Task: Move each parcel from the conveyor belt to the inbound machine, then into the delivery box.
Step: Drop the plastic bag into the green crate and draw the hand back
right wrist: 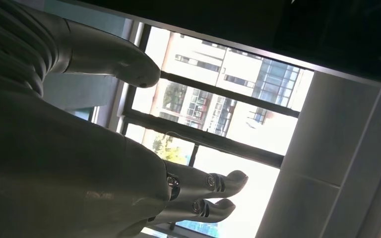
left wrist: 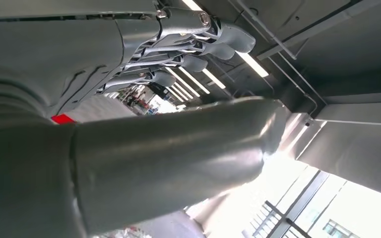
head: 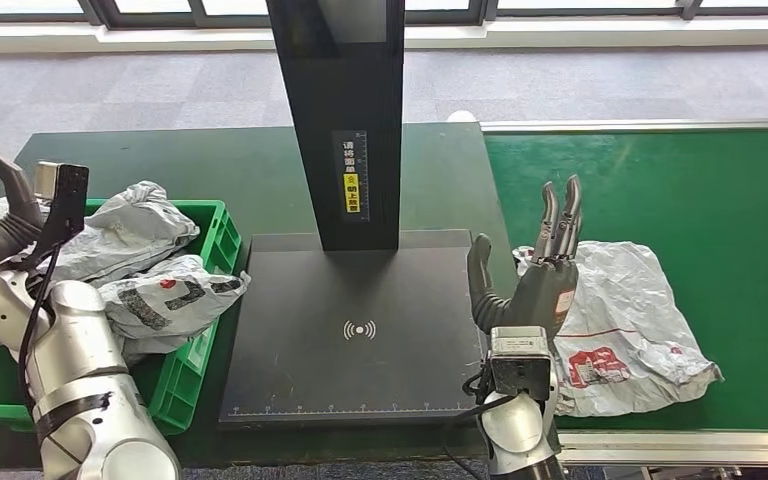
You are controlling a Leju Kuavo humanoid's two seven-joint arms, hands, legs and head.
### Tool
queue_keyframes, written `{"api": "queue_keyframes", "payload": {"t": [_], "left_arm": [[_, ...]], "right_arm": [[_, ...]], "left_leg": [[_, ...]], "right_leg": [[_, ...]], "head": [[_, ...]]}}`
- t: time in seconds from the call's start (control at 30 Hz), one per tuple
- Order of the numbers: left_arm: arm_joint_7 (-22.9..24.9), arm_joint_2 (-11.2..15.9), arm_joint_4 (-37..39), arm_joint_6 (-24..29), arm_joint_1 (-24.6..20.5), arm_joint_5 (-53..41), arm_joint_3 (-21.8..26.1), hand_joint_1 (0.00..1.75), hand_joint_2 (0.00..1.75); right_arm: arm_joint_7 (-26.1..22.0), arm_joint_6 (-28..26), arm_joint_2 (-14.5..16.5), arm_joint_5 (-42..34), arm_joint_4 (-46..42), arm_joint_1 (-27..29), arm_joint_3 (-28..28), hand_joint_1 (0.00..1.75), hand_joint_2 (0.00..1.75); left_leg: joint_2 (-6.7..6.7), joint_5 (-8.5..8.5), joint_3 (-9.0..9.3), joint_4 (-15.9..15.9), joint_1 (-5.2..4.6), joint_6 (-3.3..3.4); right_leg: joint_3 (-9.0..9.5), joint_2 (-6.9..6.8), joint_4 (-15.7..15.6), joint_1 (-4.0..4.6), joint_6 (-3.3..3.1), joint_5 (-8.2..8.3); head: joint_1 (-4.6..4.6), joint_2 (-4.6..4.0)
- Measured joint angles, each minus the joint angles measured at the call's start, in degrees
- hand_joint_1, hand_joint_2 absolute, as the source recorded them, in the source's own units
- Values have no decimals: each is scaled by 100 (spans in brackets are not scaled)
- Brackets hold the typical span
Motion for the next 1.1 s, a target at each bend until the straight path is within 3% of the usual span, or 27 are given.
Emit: {"api": "queue_keyframes", "payload": {"t": [0.07, 0.13, 0.2, 0.3, 0.47, 0.77, 0.83, 0.9, 0.97, 1.03, 1.1], "left_arm": [[-818, -58, -96, 0, -7, 521, 72, 0, 175], [-2099, -197, -129, -4, -66, 1698, 265, 0, 175], [-2866, -347, -35, -95, -2, 3319, 274, 0, 175], [-2958, -488, 150, -303, 296, 4834, -363, 0, 175], [-2938, -550, 309, -340, 449, 4871, -1119, 0, 175], [-2937, -542, 457, -410, 521, 4964, -1477, 0, 175], [-2931, -552, 399, -961, 634, 5429, -1581, 0, 175], [-2917, -613, 167, -2102, 956, 6220, -1895, 0, 175], [-2892, -698, -115, -3086, 1352, 6782, -2361, 0, 175], [-2843, -731, -343, -3591, 1650, 7125, -2781, 0, 175], [-2789, -715, -550, -3924, 1851, 7422, -3102, 0, 175]], "right_arm": [[3, -95, 2, 21, 19, -4, -80, 0, 175], [4, -238, 8, 165, 66, -26, -219, 0, 175], [4, -324, 22, 416, 127, -59, -500, 0, 175], [12, -367, 34, 567, 216, -101, -1055, 0, 175], [6, -376, 37, 610, 325, -134, -1461, 0, 175], [25, -378, 61, 725, 429, -150, -1705, 0, 175], [114, -378, 63, 1083, 529, -228, -1825, 0, 175], [155, -375, 27, 1687, 895, -455, -2220, 0, 175], [107, -373, -48, 2197, 1363, -719, -2810, 0, 87], [134, -373, -106, 2947, 1742, -979, -3439, 0, 0], [272, -371, -133, 3940, 2082, -1269, -4124, 0, 87]], "left_leg": [[-2, 0, -2, 0, 0, 0], [-3, 0, 1, 1, -4, 0], [0, 0, 8, 1, -12, 1], [-20, 5, -6, 5, -11, 9], [-6, 9, -15, 7, -14, 15], [-3, 10, -16, 6, -11, 14], [3, 9, -13, 6, -13, 14], [3, 9, -11, 8, -16, 18], [-19, 12, -22, 12, -17, 27], [-27, 13, -33, 15, -22, 35], [-11, 12, -33, 16, -31, 38]], "right_leg": [[0, -3, -1, -1, 0, 0], [-1, -5, -3, -4, 0, 0], [0, 0, -6, -11, 1, 0], [5, -17, -7, -10, 3, 1], [-6, -5, -7, -16, 13, 11], [-9, -6, -4, -12, 12, 12], [-10, 0, -5, -14, 12, 12], [-8, 2, -10, -17, 13, 12], [-2, -17, -14, -19, 16, 12], [-5, -23, -15, -27, 26, 17], [-14, -6, -16, -36, 37, 23]], "head": [[-1, 0], [-1, 0], [-2, 0], [-4, 0], [-3, 0], [-2, 0], [-2, 0], [-3, 0], [-2, 0], [-2, 0], [-2, 0]]}}
